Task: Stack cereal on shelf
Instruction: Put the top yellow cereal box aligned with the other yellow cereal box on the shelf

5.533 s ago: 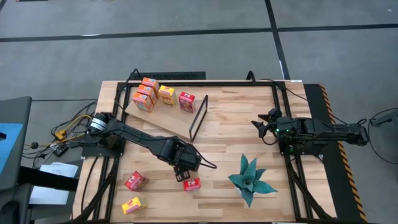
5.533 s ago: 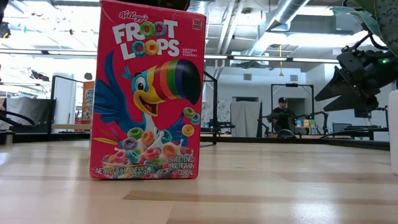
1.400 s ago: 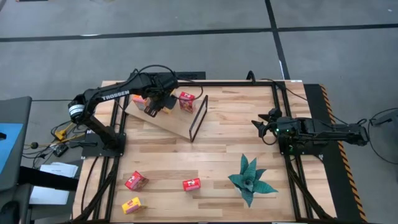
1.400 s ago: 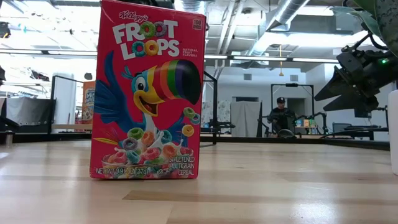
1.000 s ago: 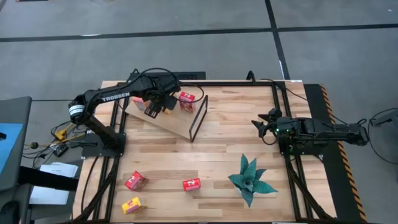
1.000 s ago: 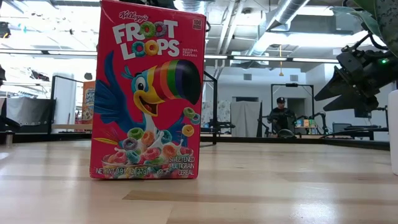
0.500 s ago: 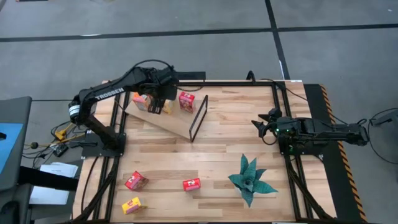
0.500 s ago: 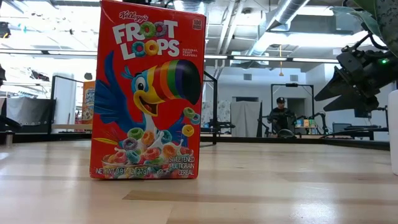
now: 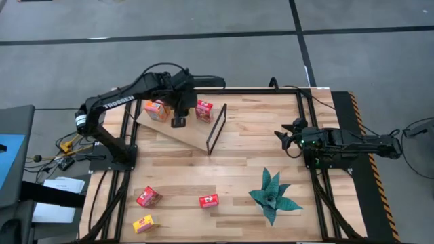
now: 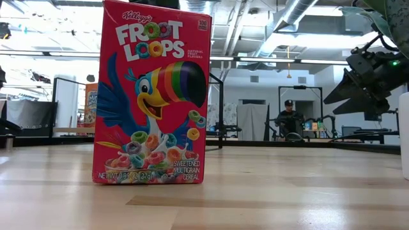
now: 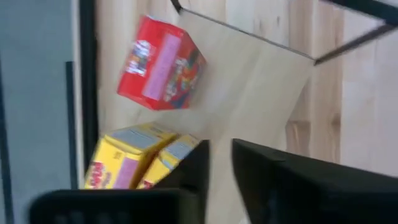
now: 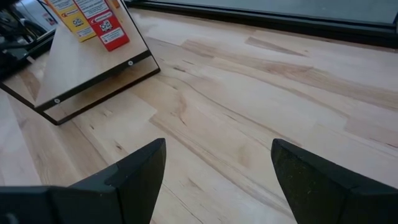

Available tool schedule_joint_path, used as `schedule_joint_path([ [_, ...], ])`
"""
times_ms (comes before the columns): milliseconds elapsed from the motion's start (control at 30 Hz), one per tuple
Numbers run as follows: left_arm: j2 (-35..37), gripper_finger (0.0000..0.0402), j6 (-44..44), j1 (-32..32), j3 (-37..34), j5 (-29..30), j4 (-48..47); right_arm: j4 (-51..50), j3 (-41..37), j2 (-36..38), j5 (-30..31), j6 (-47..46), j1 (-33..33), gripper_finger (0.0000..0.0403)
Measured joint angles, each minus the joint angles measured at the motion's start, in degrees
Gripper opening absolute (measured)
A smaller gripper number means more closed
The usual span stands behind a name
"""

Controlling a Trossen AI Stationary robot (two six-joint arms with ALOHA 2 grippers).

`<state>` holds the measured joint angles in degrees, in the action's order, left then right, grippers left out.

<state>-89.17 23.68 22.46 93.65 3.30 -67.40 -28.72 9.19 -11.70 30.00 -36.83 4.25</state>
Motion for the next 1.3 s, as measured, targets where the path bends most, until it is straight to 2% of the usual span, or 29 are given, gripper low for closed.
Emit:
schedule_joint_path([
  [67, 0.0, 0.002, 0.53, 0.0, -1.03, -0.75, -0.54, -0.04, 0.02, 0.0, 0.0, -0.01, 0.0, 0.0317],
  [133, 0.0, 0.0009, 0.6, -0.19, -2.27, -1.02, -0.12, -0.06, 0.02, -0.02, 0.0, -0.01, 0.0, 0.0317],
  [533, 0.0, 0.0001, 0.34, -0.39, -5.05, 3.02, 1.39, -0.1, 0.02, 0.0, 0.0, -0.04, 0.0, 0.0317],
  [1133, -1.23, 0.0, 2.81, 0.02, -5.55, 3.4, 5.02, -0.04, 0.0, -0.02, 0.0, -0.21, 0.0, 0.0317],
  [1300, -2.47, 0.0, 3.6, -0.37, -7.09, 6.54, 5.41, 0.03, -0.02, 0.0, -0.02, -0.23, -0.01, 0.0317],
])
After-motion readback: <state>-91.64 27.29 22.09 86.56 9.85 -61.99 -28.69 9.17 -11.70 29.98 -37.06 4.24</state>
